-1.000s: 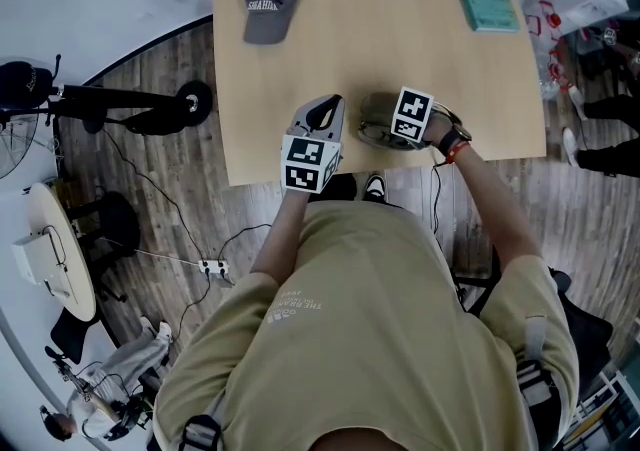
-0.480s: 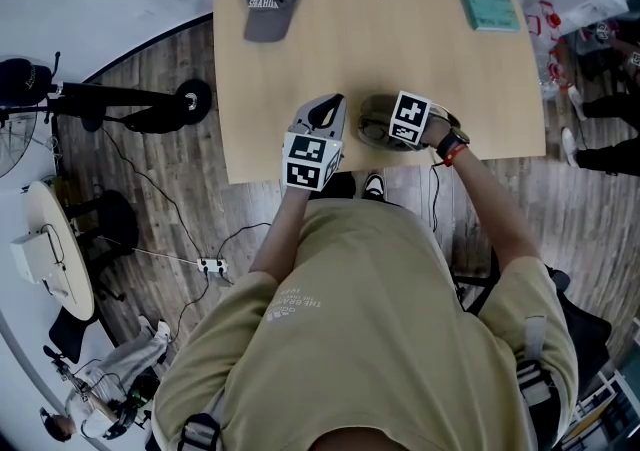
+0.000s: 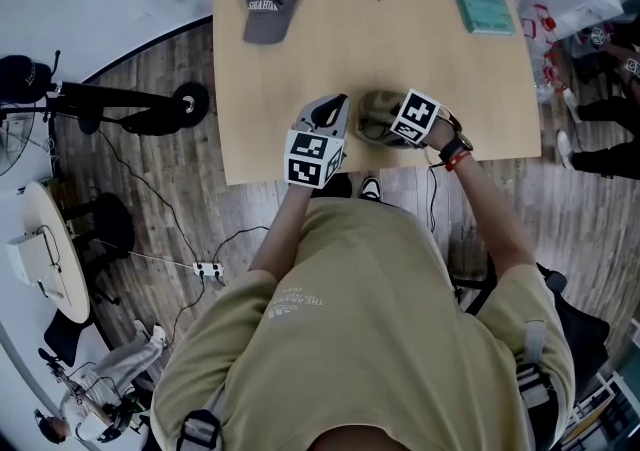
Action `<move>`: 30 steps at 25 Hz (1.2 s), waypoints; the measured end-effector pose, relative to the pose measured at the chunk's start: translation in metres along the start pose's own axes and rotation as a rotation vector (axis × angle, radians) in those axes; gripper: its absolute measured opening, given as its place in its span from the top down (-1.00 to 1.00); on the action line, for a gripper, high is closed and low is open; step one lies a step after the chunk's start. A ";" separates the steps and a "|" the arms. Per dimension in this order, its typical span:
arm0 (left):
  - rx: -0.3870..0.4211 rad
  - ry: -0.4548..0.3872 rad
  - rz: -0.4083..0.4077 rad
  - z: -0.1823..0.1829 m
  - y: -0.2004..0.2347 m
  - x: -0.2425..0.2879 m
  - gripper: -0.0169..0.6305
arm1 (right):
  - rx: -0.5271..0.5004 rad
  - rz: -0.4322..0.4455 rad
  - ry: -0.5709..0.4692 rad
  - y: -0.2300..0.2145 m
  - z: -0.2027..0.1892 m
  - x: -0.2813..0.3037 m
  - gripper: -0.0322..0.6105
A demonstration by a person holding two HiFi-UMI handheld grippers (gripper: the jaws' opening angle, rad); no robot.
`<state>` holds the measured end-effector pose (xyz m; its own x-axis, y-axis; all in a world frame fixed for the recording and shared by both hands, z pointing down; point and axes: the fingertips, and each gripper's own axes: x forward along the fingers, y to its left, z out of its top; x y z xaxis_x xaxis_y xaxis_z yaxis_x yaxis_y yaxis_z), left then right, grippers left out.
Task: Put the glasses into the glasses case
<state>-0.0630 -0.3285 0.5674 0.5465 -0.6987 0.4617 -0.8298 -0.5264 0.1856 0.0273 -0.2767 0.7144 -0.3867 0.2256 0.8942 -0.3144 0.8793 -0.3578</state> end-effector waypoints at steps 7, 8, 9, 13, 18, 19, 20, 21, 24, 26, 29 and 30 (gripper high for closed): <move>-0.001 -0.017 -0.009 0.009 0.004 0.003 0.86 | 0.114 -0.112 -0.228 -0.009 0.021 -0.043 -0.17; -0.001 -0.022 -0.010 0.012 0.005 0.003 0.86 | 0.132 -0.123 -0.267 -0.009 0.024 -0.052 -0.17; -0.002 -0.028 -0.010 0.016 0.006 0.003 0.86 | 0.153 -0.134 -0.308 -0.009 0.027 -0.061 -0.17; 0.002 -0.052 -0.013 0.030 0.008 0.006 0.86 | 0.263 -0.225 -0.507 -0.022 0.037 -0.106 -0.17; 0.025 -0.113 -0.001 0.068 0.016 0.007 0.86 | 0.336 -0.369 -0.718 -0.040 0.049 -0.171 -0.16; 0.035 -0.128 0.003 0.079 0.017 0.007 0.86 | 0.340 -0.399 -0.751 -0.043 0.050 -0.185 -0.12; 0.045 -0.144 0.007 0.089 0.018 0.008 0.86 | 0.345 -0.430 -0.787 -0.046 0.052 -0.199 -0.09; 0.057 -0.160 0.009 0.100 0.018 0.009 0.86 | 0.349 -0.461 -0.824 -0.049 0.054 -0.214 -0.05; 0.095 -0.204 0.018 0.131 0.016 0.012 0.86 | 0.363 -0.545 -0.925 -0.056 0.058 -0.255 0.08; 0.112 -0.229 0.028 0.150 0.014 0.013 0.86 | 0.366 -0.599 -0.982 -0.057 0.059 -0.282 0.17; 0.131 -0.275 0.037 0.179 0.009 0.011 0.86 | 0.387 -0.666 -1.069 -0.059 0.061 -0.316 0.31; 0.142 -0.292 0.040 0.189 0.008 0.010 0.86 | 0.401 -0.683 -1.099 -0.061 0.061 -0.326 0.36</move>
<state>-0.0423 -0.4313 0.4096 0.5407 -0.8186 0.1938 -0.8380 -0.5441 0.0398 0.1195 -0.4298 0.4284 -0.4807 -0.8182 0.3154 -0.8767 0.4557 -0.1541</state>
